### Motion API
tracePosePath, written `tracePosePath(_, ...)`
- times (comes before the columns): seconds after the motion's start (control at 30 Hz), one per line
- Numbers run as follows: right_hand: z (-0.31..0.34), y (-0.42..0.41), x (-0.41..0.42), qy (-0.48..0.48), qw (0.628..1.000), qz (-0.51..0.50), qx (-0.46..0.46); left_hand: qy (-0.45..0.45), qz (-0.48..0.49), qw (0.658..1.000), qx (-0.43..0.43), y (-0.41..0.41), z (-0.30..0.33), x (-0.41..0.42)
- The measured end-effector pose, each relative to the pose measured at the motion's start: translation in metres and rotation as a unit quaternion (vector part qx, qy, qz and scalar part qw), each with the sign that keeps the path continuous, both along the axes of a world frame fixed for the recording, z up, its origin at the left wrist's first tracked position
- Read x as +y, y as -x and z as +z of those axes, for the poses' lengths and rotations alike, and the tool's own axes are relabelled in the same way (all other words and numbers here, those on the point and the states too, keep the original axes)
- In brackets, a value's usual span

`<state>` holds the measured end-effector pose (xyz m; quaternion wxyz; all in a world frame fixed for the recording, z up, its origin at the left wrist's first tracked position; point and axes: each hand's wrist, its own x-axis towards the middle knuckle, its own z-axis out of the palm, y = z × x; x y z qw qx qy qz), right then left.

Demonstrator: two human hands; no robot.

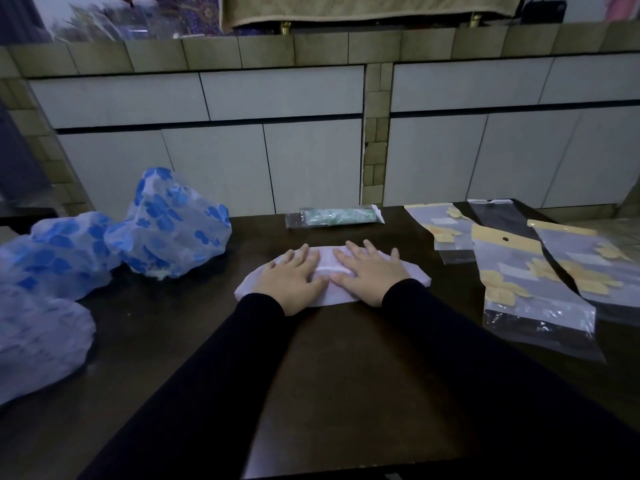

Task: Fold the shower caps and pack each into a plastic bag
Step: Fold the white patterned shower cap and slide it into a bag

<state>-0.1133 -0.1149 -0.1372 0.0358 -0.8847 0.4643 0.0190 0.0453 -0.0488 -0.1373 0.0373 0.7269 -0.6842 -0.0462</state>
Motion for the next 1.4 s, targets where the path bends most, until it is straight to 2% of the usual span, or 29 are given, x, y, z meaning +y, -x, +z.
tracePosePath(0.3, 0.001, 0.019, -0.012, -0.050, 0.999, -0.005, -0.020, -0.051, 0.032, 0.998, -0.004, -0.010, 0.006, 0.008)
tracePosePath(0.43, 0.002, 0.026, -0.017, -0.065, 0.997, -0.003, -0.030, -0.072, 0.049, 0.996, 0.024, -0.012, 0.009, 0.015)
tracePosePath(0.6, 0.001, 0.027, -0.011, -0.032, 0.998, 0.001, -0.050, -0.084, 0.069, 0.994, 0.034, -0.005, 0.012, 0.019)
tracePosePath(0.7, 0.011, 0.032, -0.007, 0.087, 0.994, 0.003, -0.072, -0.081, 0.086, 0.993, 0.010, -0.003, 0.018, 0.021)
tracePosePath(0.8, 0.015, 0.030, 0.005, 0.195, 0.968, -0.054, -0.147, -0.040, 0.084, 0.996, 0.016, -0.004, 0.022, 0.023)
tracePosePath(0.87, 0.013, 0.024, 0.012, 0.199, 0.956, -0.078, -0.201, 0.007, 0.116, 0.991, 0.061, 0.003, 0.021, 0.026)
tracePosePath(0.93, 0.010, 0.020, 0.016, 0.144, 0.966, -0.075, -0.199, 0.053, 0.128, 0.989, 0.055, 0.013, 0.020, 0.033)
tracePosePath(1.0, 0.006, 0.022, 0.014, 0.102, 0.983, -0.064, -0.137, 0.077, 0.107, 0.991, 0.017, 0.019, 0.018, 0.038)
tracePosePath(1.1, 0.007, 0.031, 0.007, 0.071, 0.993, -0.042, -0.082, 0.115, 0.046, 0.992, 0.016, 0.015, 0.014, 0.043)
tracePosePath(1.17, 0.009, 0.037, 0.004, 0.036, 0.995, -0.026, -0.086, 0.206, -0.048, 0.976, 0.056, 0.015, 0.015, 0.047)
tracePosePath(1.23, 0.010, 0.041, 0.003, 0.030, 0.994, -0.012, -0.104, 0.249, -0.150, 0.949, 0.124, 0.018, 0.017, 0.052)
tracePosePath(1.3, 0.012, 0.046, 0.006, 0.059, 0.987, 0.008, -0.149, 0.214, -0.205, 0.937, 0.184, 0.022, 0.018, 0.056)
tracePosePath(1.4, 0.019, 0.057, 0.027, 0.071, 0.965, 0.060, -0.246, 0.136, -0.214, 0.939, 0.232, 0.025, 0.015, 0.057)
